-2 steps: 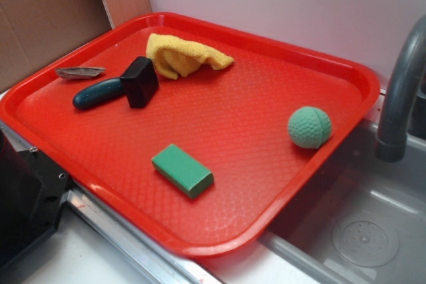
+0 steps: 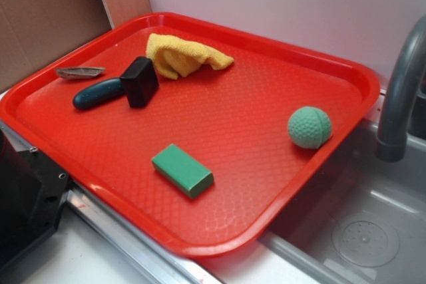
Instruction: Grab the green block.
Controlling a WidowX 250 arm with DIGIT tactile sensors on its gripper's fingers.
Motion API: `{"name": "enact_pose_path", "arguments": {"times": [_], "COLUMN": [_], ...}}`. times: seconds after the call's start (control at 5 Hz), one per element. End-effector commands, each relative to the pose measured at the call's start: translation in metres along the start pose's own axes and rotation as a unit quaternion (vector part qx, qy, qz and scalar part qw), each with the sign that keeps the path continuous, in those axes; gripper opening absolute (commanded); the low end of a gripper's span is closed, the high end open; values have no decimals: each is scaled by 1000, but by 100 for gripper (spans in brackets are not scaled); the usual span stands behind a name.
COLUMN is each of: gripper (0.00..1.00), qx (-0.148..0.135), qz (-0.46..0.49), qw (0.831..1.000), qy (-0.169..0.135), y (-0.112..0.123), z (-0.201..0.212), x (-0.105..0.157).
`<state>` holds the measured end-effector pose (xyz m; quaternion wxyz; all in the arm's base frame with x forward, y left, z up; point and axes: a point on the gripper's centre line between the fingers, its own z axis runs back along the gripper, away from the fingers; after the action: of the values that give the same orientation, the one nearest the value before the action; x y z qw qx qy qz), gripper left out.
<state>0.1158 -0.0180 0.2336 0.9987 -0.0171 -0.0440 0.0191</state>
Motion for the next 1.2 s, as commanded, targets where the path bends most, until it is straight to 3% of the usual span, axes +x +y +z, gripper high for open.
{"name": "enact_pose_path", "arguments": {"times": [0.0, 0.2, 0.4, 0.6, 0.8, 1.0], "gripper": [100, 100, 100, 100, 100, 100], "qx": [-39, -62, -91, -105, -97, -70], "qz": [77, 203, 320, 370, 383, 392], "qw": [996, 977, 943, 923, 919, 917], "qy": [29, 30, -10, -20, -7, 11], "y": [-58, -101, -117, -111, -101, -97], "z": [-61, -95, -122, -147, -175, -197], "x": [-10, -4, 8, 30, 43, 50]}}
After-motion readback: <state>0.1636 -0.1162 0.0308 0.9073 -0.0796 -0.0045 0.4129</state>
